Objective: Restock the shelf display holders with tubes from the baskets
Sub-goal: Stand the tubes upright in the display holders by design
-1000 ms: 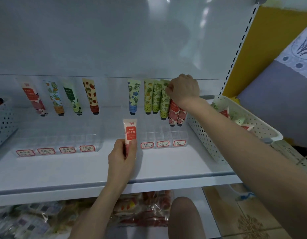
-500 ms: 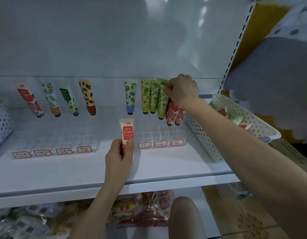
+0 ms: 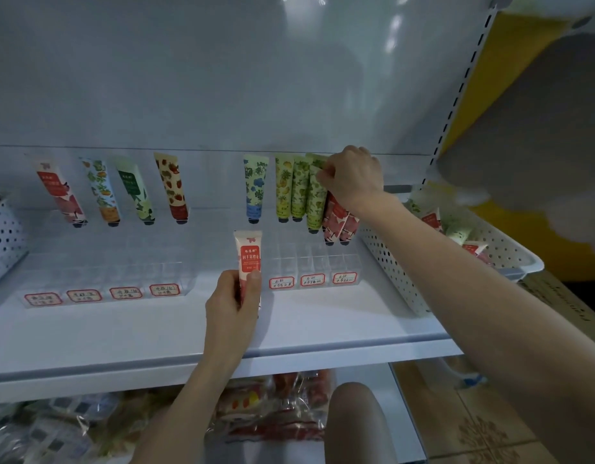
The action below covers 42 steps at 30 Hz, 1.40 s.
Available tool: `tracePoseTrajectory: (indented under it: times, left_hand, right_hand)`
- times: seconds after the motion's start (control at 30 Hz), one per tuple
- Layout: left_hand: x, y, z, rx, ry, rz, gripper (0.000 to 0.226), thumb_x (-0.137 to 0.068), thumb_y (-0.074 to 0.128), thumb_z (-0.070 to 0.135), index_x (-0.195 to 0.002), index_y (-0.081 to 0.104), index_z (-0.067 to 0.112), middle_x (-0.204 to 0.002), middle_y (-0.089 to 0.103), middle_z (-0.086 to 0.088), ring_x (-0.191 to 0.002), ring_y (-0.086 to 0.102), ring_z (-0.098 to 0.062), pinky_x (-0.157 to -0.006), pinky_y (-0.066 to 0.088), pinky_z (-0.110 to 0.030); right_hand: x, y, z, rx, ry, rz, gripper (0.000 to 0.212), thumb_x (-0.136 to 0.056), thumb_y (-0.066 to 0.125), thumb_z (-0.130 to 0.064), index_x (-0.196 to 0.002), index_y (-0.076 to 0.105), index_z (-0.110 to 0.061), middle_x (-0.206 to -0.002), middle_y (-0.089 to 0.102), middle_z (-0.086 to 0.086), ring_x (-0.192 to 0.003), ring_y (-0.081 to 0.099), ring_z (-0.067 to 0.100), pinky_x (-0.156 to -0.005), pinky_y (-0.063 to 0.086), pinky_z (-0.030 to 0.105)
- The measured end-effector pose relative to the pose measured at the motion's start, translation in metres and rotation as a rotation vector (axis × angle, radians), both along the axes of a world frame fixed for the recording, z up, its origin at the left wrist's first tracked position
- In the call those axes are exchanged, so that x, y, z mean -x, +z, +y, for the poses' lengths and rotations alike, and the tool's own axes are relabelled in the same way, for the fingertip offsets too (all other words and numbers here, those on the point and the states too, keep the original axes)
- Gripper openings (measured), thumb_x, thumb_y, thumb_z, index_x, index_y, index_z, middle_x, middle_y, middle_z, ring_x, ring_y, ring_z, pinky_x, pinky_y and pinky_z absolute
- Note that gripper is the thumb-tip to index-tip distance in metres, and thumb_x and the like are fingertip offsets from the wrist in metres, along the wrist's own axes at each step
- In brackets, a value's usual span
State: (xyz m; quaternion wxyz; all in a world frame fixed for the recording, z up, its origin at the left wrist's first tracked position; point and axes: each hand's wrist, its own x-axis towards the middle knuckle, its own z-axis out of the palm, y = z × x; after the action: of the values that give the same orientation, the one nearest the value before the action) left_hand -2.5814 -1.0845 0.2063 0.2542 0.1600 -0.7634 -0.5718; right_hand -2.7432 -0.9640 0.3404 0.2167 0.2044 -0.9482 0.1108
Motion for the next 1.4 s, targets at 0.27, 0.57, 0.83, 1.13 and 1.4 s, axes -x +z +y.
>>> tracePoseTrajectory:
  times: [0.27,0.57,0.83,1.13,1.4]
  left_hand:
    - [-0.001,0.002,0.001,0.009,-0.001,0.005,0.019,-0.088,0.046,0.042,-0.081,0.047,0.025,-0.082,0.062,-0.009,-0.071,0.057,-0.025,-0.067,0.051,-0.039]
    - [-0.001,0.001,0.0,0.024,-0.003,0.006,0.014,-0.09,0.048,0.038,-0.08,0.047,0.028,-0.078,0.059,-0.005,-0.07,0.056,-0.022,-0.066,0.052,-0.036]
    - [-0.006,0.02,0.005,-0.055,-0.1,0.097,0.017,-0.091,0.05,0.028,-0.09,0.056,0.012,-0.078,0.06,-0.003,-0.064,0.057,-0.007,-0.056,0.048,-0.012]
    - [0.008,0.056,0.046,0.008,-0.281,0.201,0.022,-0.085,0.058,0.043,-0.081,0.058,0.021,-0.075,0.061,-0.011,-0.064,0.056,-0.016,-0.062,0.051,-0.041]
    - [0.013,0.013,0.04,0.424,-0.294,0.025,0.019,-0.091,0.057,0.022,-0.108,0.065,0.016,-0.095,0.063,0.012,-0.084,0.056,0.002,-0.074,0.04,-0.004]
  right_hand:
    - [0.004,-0.001,0.002,0.051,0.011,-0.005,0.026,-0.092,0.049,-0.023,-0.09,0.069,-0.008,-0.095,0.06,0.011,-0.099,0.051,0.029,-0.075,0.033,0.028]
    - [0.012,0.003,0.01,0.23,0.088,-0.016,0.028,-0.091,0.052,-0.035,-0.099,0.069,-0.015,-0.1,0.066,0.007,-0.099,0.055,0.027,-0.083,0.046,0.033]
    - [-0.025,0.03,0.033,0.66,0.243,-0.153,0.018,-0.092,0.053,-0.019,-0.084,0.066,-0.009,-0.075,0.065,-0.001,-0.065,0.056,0.006,-0.06,0.045,0.02]
    - [-0.087,0.022,0.057,0.624,0.509,-0.535,0.005,-0.086,0.064,-0.017,-0.087,0.067,-0.013,-0.08,0.065,0.026,-0.063,0.057,0.025,-0.059,0.049,0.034]
    - [-0.069,0.018,0.087,0.617,0.207,-0.304,0.011,-0.085,0.066,-0.012,-0.09,0.067,-0.002,-0.07,0.066,0.003,-0.053,0.059,0.004,-0.056,0.052,0.016]
